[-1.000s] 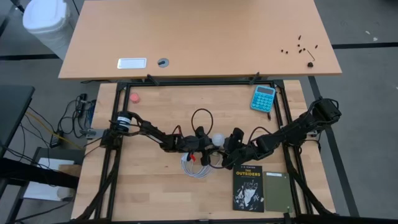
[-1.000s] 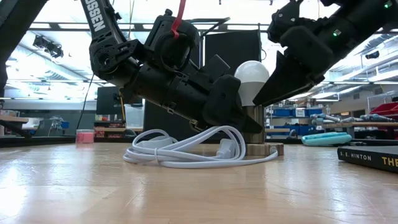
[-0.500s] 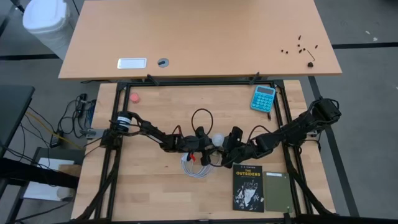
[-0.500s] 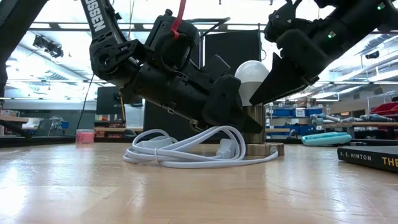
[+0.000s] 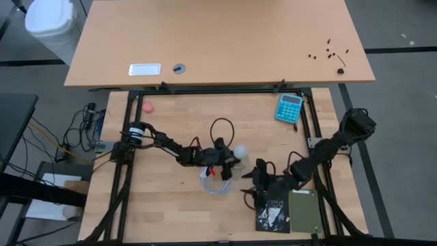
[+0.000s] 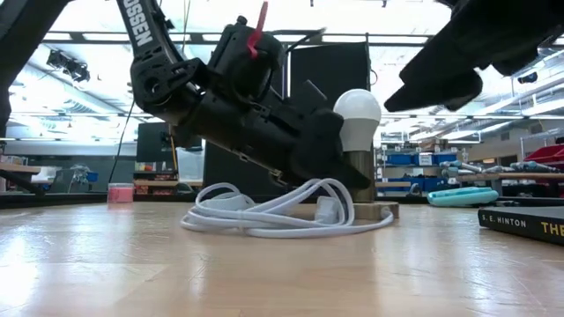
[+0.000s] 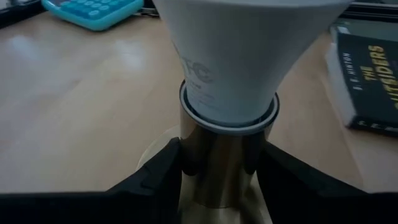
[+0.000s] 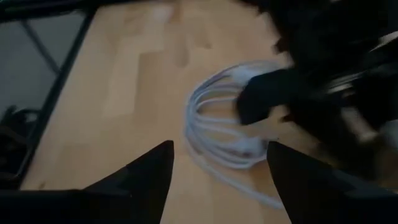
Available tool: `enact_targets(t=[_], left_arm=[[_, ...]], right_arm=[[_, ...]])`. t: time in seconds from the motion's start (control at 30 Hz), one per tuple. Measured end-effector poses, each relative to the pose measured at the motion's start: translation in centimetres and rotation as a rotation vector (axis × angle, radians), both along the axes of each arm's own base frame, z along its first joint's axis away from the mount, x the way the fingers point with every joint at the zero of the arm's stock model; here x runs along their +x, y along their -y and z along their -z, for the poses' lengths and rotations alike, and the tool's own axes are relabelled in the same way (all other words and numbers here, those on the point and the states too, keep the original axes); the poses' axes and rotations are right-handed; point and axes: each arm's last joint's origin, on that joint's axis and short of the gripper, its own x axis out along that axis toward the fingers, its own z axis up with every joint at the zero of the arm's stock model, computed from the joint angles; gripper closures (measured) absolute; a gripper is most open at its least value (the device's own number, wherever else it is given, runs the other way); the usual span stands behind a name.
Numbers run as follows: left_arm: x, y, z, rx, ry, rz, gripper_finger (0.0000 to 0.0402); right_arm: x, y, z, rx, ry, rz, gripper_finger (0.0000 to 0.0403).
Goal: Screw lightbulb
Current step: Insert the white lightbulb into the silver lamp
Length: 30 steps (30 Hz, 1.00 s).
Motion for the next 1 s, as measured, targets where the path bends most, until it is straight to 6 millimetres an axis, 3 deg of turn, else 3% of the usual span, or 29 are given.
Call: enact_targets(t=[0.1, 0.27, 0.53, 0.73, 0.87, 1.0], left_arm=[[0.0, 0.0, 0.0, -0.003, 0.000, 0.008, 0.0218], [0.0, 0.0, 0.0, -0.006, -0.001, 0.016, 0.0218], [0.0, 0.1, 0.0, -0.011, -0.005, 0.052, 0.0218], [0.0, 0.2, 0.0, -0.011, -0.010, 0.116, 0.0218], [0.0, 0.4, 0.0, -0.005, -0.012, 0.166, 0.0218], [0.0, 0.5, 0.0, 0.006, -0.013, 0.217, 0.0218]], right_arm=[[-0.6, 0.2, 0.3, -0.063, -0.005, 0.107, 0.0141], [-0.3, 2.7, 1.3, -0.075, -0.082, 0.285, 0.0150], [0.3, 4.7, 1.8, -0.111, -0.170, 0.265, 0.0141], [-2.8, 5.4, 4.0, -0.068, -0.171, 0.273, 0.0128], [-5.9, 5.7, 5.8, 0.018, 0.032, 0.262, 0.0127], [-7.7, 6.2, 6.4, 0.100, 0.254, 0.210, 0.0130]])
